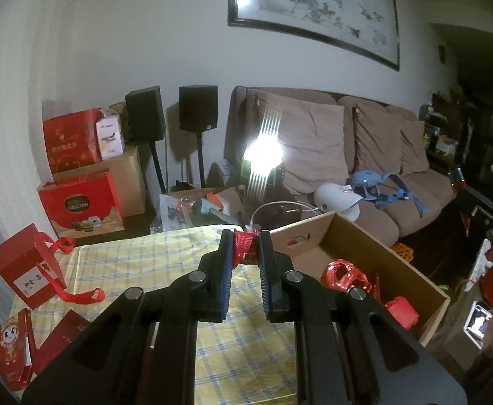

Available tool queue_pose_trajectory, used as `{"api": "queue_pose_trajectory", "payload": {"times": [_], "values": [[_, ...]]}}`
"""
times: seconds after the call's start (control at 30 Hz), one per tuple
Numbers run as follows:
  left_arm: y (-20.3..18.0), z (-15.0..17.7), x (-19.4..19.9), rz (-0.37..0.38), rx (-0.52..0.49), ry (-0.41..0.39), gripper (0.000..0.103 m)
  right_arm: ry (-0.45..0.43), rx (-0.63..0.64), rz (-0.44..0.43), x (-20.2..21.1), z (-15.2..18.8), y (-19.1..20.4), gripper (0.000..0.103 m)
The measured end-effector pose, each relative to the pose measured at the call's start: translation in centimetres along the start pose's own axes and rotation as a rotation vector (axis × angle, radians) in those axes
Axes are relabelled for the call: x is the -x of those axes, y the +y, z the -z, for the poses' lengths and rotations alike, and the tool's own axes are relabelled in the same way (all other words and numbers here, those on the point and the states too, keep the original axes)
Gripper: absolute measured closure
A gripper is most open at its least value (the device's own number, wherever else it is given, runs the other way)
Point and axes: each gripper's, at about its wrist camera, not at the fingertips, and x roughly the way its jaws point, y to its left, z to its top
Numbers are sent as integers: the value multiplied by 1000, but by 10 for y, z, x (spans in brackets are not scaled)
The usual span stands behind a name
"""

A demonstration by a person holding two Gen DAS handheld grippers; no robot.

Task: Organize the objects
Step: 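Carry the red bottle with the right tool while the left tool carries the packet toward the box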

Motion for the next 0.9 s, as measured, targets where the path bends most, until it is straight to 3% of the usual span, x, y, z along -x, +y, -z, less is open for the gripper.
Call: {"api": "queue_pose_trajectory", "payload": {"times": [0.9], "values": [[-32, -7, 2, 69, -36, -12, 90, -5, -43, 69, 7, -1, -32, 85]]}}
